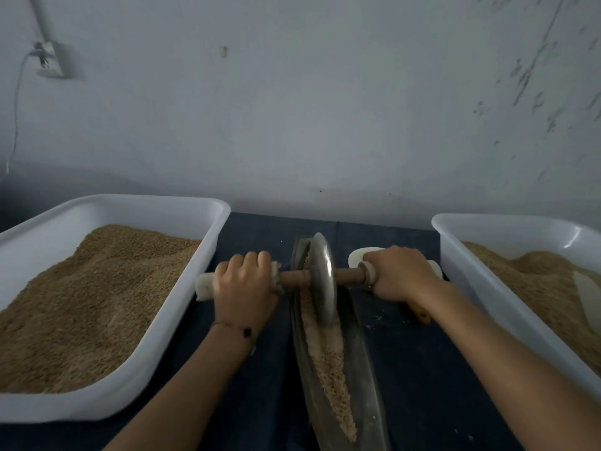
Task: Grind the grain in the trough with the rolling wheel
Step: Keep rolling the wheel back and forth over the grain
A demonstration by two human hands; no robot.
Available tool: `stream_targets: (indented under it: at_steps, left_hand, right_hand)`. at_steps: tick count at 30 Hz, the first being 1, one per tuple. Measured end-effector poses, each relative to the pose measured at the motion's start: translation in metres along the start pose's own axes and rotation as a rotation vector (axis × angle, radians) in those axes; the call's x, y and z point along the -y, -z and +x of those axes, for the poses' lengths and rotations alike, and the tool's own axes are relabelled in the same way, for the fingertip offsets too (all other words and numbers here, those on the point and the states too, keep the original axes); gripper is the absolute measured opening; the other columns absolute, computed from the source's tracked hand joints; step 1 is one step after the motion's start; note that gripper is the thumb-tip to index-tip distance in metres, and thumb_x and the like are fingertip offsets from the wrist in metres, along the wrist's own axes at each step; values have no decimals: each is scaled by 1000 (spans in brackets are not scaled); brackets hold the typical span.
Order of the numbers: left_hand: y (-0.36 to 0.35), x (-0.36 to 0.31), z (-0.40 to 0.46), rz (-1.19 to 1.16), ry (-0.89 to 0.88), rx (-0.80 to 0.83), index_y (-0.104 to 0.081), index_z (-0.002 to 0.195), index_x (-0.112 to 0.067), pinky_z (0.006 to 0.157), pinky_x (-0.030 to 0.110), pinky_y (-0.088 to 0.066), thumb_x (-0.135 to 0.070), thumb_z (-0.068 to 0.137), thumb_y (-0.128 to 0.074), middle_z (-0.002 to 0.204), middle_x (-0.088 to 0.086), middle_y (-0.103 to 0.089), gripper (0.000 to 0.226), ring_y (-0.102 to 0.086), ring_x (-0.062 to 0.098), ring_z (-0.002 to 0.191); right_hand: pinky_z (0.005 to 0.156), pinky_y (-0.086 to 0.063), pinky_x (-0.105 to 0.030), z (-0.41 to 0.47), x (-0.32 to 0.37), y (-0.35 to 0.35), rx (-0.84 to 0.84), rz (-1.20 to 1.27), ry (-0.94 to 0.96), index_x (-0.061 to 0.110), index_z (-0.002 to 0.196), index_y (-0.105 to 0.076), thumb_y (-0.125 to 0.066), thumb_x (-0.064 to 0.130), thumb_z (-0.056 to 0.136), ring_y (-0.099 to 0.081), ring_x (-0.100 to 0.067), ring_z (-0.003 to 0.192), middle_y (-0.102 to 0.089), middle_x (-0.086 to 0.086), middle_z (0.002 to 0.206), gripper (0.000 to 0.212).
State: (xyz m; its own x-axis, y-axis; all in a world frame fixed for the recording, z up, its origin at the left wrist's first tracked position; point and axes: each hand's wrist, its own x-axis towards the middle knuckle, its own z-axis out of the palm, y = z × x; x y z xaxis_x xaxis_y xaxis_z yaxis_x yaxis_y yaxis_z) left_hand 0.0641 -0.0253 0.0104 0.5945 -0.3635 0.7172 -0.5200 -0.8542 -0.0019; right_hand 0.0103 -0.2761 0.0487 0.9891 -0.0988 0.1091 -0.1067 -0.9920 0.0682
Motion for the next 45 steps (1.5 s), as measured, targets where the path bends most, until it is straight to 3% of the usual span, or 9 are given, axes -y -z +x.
stream_targets:
  at_steps: [8, 14, 18, 24, 27, 32, 37, 42, 45]
  left_hand:
    - [-8, 7, 55, 125, 38, 416, -54, 76, -23, 59, 27, -36, -39, 84, -53, 62, -7, -43, 18, -48, 14, 63]
    - [19, -2, 16, 115, -8, 333, -38, 72, -24, 61, 25, -32, -41, 86, -57, 64, -10, -42, 28, -40, 9, 61]
    - [63, -9, -30, -28, -169, 196, -47, 57, -22, 50, 25, -31, -24, 49, -83, 50, -4, -49, 37, -43, 13, 44]
    - [67, -6, -56, -59, -156, 65, -45, 51, -18, 42, 28, -34, -11, 41, -79, 46, -2, -44, 37, -43, 20, 39]
    - [45, 1, -47, -117, -93, 122, -46, 50, -16, 42, 26, -33, -12, 40, -83, 44, -2, -46, 38, -45, 20, 37]
    - [13, 5, -10, 26, 24, 229, -44, 64, -23, 55, 26, -29, -30, 70, -71, 64, -5, -58, 28, -52, 15, 56]
    - [1, -4, 35, 184, -8, 215, -38, 69, -23, 60, 27, -28, -37, 81, -54, 63, -8, -43, 24, -37, 12, 59]
    - [-2, -2, 56, 219, -59, 265, -39, 67, -23, 61, 28, -29, -40, 82, -51, 56, -7, -33, 26, -39, 12, 57]
    - [-1, 0, 45, 188, -34, 277, -40, 69, -24, 62, 27, -30, -38, 84, -52, 58, -9, -36, 24, -40, 11, 59]
  right_hand:
    - [54, -40, -28, 40, -11, 7, 357, 256, -136, 27, 75, -61, -72, 20, 53, -59, -15, 72, -62, 2, 77, 26]
    - [57, -35, -30, -25, 8, -15, -208, 48, -54, 31, 75, -48, -63, 26, 68, -53, -17, 68, -51, 12, 71, 17]
    - [54, -35, -27, -99, 22, -39, -592, 50, 14, 19, 76, -57, -87, 10, 48, -53, -18, 56, -58, 2, 68, 42]
    - [52, -40, -30, -122, 14, -30, -693, -43, 188, 15, 79, -60, -86, 10, 45, -53, -21, 53, -58, -3, 66, 43]
    - [48, -39, -28, -91, 19, -15, -639, -56, 227, 16, 69, -58, -85, 13, 43, -52, -21, 51, -56, -1, 61, 37]
    - [58, -33, -30, -12, 4, -1, -87, -37, 21, 32, 69, -43, -60, 30, 70, -52, -14, 67, -51, 12, 69, 17]
    - [58, -36, -27, 27, -15, -11, 245, 261, -55, 33, 68, -60, -65, 24, 64, -55, -10, 75, -61, 10, 76, 11]
    - [58, -39, -29, 33, -15, -9, 294, 380, -125, 31, 66, -63, -70, 16, 58, -58, -14, 75, -64, 5, 77, 18]
    - [57, -38, -30, 19, -6, -11, 88, 244, -99, 42, 68, -57, -58, 27, 65, -55, -12, 68, -57, 12, 69, 15]
